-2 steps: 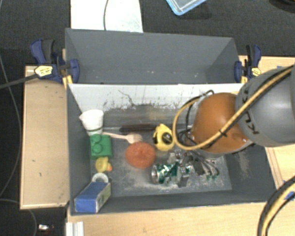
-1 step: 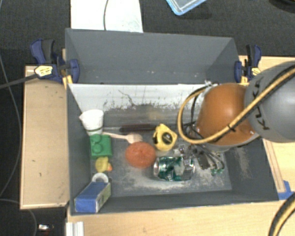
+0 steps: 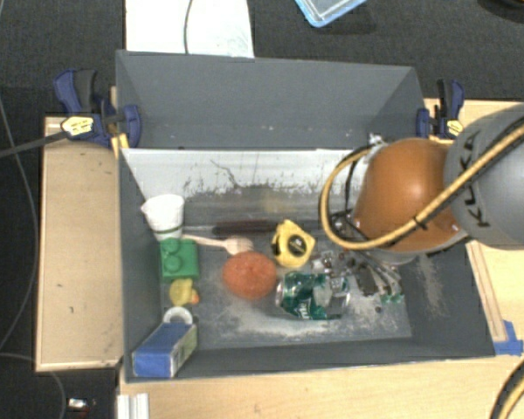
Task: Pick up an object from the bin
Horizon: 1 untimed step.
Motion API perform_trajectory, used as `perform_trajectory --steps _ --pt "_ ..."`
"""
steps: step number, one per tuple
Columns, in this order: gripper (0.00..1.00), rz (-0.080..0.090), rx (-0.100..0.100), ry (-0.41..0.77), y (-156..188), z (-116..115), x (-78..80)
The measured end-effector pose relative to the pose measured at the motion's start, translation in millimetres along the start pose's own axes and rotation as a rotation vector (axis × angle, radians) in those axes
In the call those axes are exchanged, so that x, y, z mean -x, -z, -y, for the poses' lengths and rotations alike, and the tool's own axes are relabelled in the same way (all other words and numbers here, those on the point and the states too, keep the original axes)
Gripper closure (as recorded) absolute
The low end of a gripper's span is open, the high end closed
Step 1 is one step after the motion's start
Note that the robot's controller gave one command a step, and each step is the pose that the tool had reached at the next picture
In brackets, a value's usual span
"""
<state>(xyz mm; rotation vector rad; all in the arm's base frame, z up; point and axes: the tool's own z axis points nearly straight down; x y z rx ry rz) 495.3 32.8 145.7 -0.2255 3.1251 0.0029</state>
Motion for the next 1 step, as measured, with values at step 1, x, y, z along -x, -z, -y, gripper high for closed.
perform_trajectory --steps 1 --pt "1.00 -0.001 0.000 -0.002 26.3 0.0 0.1"
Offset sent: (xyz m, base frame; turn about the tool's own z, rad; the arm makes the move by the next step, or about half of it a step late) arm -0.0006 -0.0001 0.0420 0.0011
